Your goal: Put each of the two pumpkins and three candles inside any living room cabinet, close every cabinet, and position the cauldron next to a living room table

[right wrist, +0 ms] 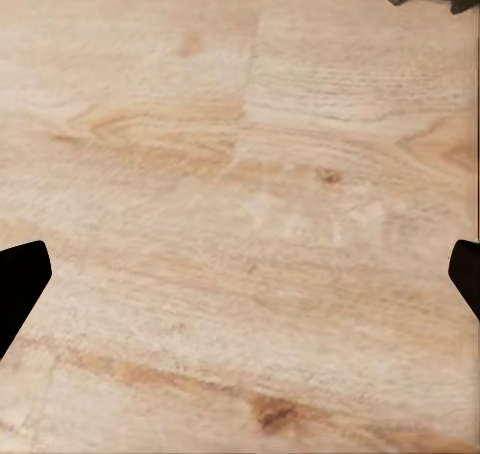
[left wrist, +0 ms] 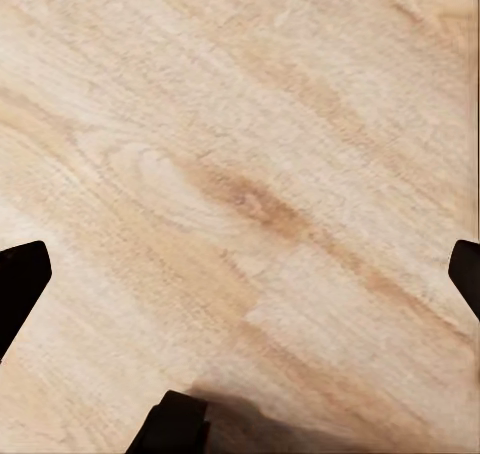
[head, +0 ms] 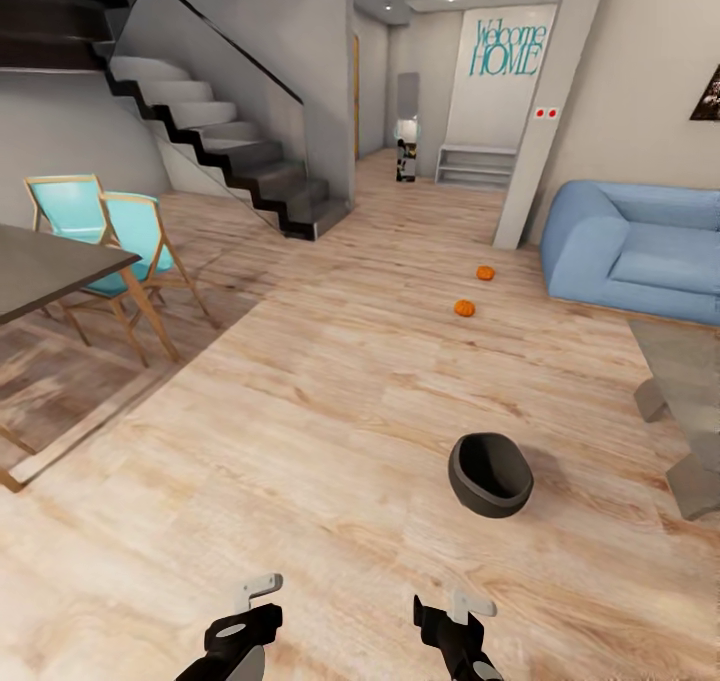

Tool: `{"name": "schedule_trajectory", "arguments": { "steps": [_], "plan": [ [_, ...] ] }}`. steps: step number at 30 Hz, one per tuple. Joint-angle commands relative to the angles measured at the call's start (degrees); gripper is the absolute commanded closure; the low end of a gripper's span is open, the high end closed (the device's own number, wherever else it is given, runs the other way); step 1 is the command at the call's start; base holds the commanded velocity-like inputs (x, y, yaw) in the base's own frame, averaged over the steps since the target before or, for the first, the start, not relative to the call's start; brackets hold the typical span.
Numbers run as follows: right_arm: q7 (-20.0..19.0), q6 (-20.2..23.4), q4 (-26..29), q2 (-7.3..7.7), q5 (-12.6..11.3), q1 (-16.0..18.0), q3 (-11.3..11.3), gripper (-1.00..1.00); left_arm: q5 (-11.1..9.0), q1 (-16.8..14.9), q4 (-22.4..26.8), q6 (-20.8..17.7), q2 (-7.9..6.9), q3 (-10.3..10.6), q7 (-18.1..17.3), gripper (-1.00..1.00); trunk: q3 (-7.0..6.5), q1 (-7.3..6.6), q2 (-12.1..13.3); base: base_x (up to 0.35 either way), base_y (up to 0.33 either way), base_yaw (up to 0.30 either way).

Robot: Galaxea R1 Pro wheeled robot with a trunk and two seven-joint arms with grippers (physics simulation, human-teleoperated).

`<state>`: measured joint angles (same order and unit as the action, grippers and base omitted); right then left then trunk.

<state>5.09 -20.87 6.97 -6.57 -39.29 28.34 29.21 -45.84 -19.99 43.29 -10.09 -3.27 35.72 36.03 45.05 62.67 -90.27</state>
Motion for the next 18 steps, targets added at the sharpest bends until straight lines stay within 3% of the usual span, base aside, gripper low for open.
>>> {"name": "schedule_trajectory", "arguments": {
  "steps": [1,10,18],
  "plan": [
    [0.4,-0.1,0.0,-0.02,-0.2,0.0,0.5,-1.00,-0.2,0.0,0.1,-0.2,-0.08,0.3,0.4,-1.00,0.12,0.01,0.0,0.147,0.098,-0.187],
    [0.4,-0.1,0.0,0.03,-0.2,0.0,0.5,-1.00,-0.1,0.0,0.1,-0.2,-0.08,0.3,0.4,-1.00,0.77,0.01,0.0,0.217,0.142,-0.187],
    [0.3,-0.1,0.0,0.04,-0.3,0.0,0.5,-1.00,-0.1,0.0,0.1,-0.1,-0.07,0.4,0.4,-1.00,1.35,0.01,0.0,0.309,0.023,-0.187]
  ]
}}
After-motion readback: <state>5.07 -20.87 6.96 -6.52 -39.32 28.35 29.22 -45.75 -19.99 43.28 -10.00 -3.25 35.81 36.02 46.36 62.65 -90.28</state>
